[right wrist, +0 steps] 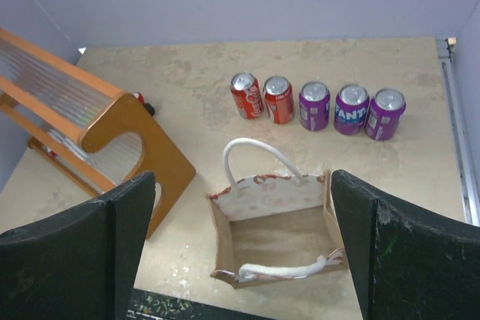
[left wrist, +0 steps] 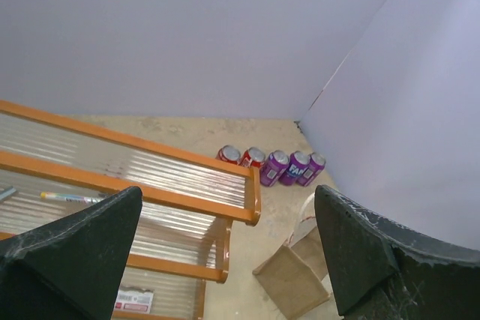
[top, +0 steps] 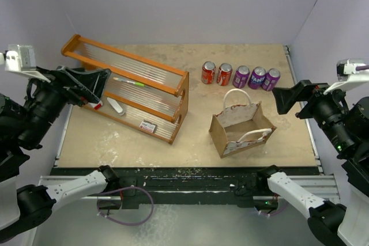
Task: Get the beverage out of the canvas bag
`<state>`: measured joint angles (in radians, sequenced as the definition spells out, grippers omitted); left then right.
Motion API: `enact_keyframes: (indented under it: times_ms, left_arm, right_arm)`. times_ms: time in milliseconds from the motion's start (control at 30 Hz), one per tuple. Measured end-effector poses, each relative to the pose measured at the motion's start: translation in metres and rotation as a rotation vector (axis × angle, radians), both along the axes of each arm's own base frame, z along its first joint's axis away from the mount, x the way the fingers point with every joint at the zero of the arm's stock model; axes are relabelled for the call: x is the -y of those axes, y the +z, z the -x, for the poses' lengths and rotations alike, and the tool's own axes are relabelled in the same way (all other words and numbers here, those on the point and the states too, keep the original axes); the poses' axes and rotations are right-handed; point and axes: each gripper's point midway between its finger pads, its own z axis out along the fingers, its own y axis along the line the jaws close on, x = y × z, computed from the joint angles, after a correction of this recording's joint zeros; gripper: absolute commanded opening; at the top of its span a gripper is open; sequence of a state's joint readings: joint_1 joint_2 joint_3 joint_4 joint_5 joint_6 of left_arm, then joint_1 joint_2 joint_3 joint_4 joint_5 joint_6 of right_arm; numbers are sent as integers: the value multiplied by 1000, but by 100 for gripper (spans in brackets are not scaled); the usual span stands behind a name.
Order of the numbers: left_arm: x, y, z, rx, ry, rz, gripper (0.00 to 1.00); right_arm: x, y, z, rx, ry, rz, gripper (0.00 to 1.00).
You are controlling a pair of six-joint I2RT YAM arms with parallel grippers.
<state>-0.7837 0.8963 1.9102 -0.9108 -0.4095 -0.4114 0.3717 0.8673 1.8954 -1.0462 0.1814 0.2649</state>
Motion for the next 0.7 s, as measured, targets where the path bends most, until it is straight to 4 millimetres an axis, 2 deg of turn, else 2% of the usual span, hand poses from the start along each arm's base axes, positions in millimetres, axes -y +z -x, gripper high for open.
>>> enact_keyframes:
  times_ms: [133,333,700]
  left_arm:
    - [5,-14,-6,-54,8,-30,99]
    - [14,-33,-15,-127,12,-74,99]
    - [21,-39,-21,-147,9,-92,99]
  right_arm:
    - [-2,-9,-1,-36,2,-3,100]
    - [-6,-7,-2,-32,14,-31,100]
    - [-8,3,-8,-15,8,-51,100]
